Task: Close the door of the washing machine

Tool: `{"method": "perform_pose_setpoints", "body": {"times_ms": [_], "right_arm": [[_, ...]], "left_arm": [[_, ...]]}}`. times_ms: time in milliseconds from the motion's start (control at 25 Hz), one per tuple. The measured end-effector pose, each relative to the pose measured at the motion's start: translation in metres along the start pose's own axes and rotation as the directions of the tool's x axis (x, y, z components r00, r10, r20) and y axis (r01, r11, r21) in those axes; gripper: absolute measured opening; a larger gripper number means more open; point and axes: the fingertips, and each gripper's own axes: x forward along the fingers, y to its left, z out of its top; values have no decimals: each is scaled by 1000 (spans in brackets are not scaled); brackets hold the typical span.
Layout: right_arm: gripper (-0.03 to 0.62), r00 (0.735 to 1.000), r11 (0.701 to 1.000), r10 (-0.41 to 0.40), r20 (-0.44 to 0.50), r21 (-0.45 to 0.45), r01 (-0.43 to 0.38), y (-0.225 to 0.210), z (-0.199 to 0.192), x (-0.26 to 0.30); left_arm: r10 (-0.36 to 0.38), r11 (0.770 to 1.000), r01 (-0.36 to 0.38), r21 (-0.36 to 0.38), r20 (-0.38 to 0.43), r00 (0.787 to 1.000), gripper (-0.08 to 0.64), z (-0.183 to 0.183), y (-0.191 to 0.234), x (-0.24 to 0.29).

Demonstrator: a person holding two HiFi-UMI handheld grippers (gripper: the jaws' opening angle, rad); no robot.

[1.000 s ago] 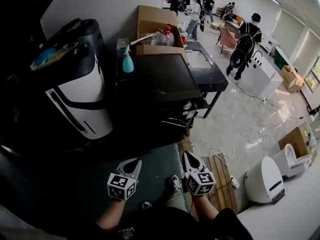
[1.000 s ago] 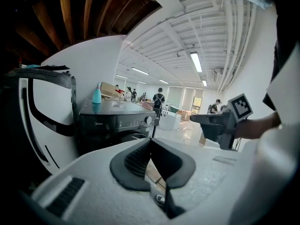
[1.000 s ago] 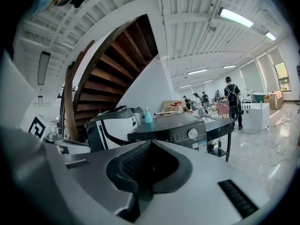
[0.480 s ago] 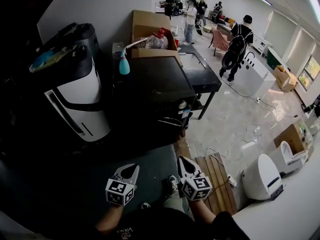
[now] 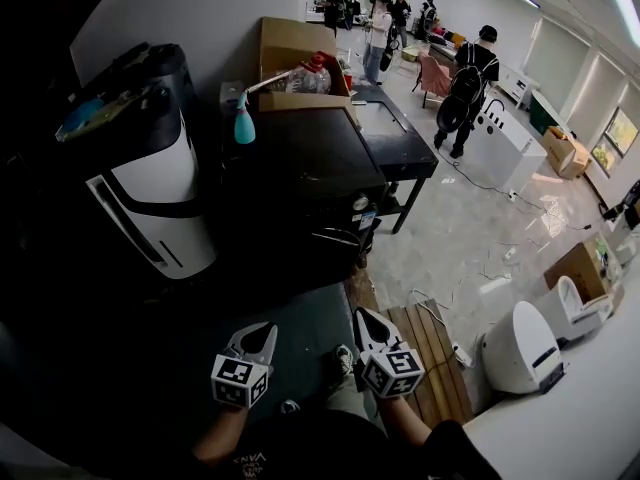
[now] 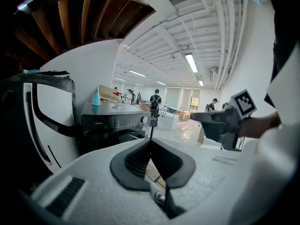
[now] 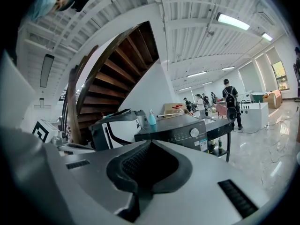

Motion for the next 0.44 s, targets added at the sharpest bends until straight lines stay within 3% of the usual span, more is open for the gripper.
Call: {"method": "perform_pose_setpoints", "body": {"times_ms": [440], "right_arm": [[-2, 1000, 1000, -8, -2, 27, 8, -6, 2, -3]], "left_arm": [[0, 1000, 0, -8, -2, 1000, 11, 1, -6, 3]]}}
